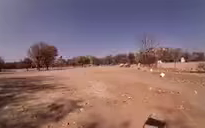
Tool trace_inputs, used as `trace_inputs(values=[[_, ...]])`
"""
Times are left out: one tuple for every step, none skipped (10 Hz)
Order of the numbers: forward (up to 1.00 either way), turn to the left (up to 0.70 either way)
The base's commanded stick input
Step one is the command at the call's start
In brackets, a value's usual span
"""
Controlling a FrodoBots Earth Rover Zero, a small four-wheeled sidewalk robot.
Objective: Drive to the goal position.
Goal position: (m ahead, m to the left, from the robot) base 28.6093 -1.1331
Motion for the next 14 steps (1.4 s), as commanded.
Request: trace_inputs(values=[[0.5, 0.0], [0.5, 0.0], [0.5, 0.0], [0.5, 0.0], [0.5, 0.0], [0.5, 0.0], [0.5, 0.0], [0.5, 0.0], [0.5, 0.0], [0.5, 0.0], [0.5, 0.0], [0.5, 0.0], [0.5, 0.0], [0.5, 0.0]])
